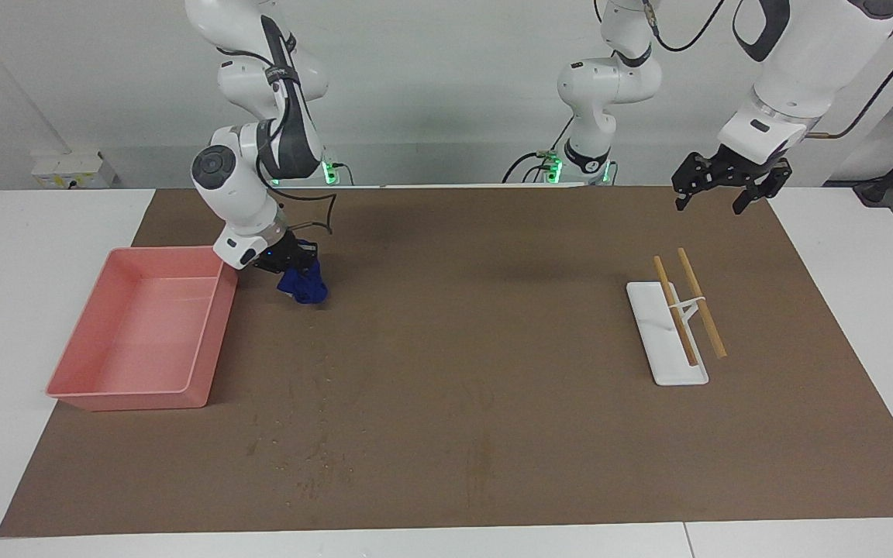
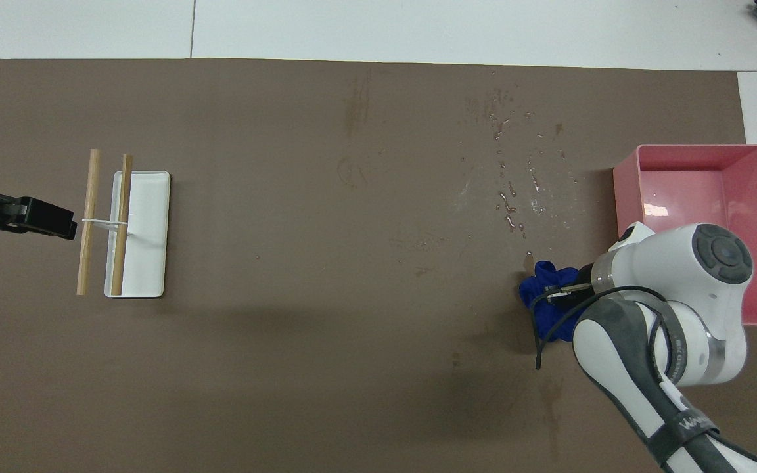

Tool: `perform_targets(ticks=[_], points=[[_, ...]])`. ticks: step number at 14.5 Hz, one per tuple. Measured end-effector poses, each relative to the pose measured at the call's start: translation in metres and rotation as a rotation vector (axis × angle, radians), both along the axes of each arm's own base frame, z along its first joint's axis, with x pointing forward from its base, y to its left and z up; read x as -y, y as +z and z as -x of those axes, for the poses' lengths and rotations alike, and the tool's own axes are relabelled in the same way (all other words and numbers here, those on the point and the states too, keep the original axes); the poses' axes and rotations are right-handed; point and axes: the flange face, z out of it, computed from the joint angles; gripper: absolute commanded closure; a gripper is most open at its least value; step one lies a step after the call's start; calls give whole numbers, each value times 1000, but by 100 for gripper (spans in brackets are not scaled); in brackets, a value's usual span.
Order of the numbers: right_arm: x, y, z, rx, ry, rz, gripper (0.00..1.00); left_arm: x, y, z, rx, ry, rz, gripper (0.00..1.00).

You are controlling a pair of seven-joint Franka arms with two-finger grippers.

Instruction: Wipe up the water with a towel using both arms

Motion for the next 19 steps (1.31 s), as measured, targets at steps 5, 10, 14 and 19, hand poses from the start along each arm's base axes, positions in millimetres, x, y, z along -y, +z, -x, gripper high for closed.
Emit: perform_targets(ticks=[5,10,14,19], points=[[-7,-35,-14,52,2,11,100,-4,-2,0,-3,7,0,0],[-8,-37,-25,129,-6,13,100,0,-2,1,-4,1,0,0],[-25,-38,-48,186,15,9,100,-1,-2,1,-4,2,0,0],[-35,-39,-83,213,20,2,100,-1,-2,1,-4,2,0,0]])
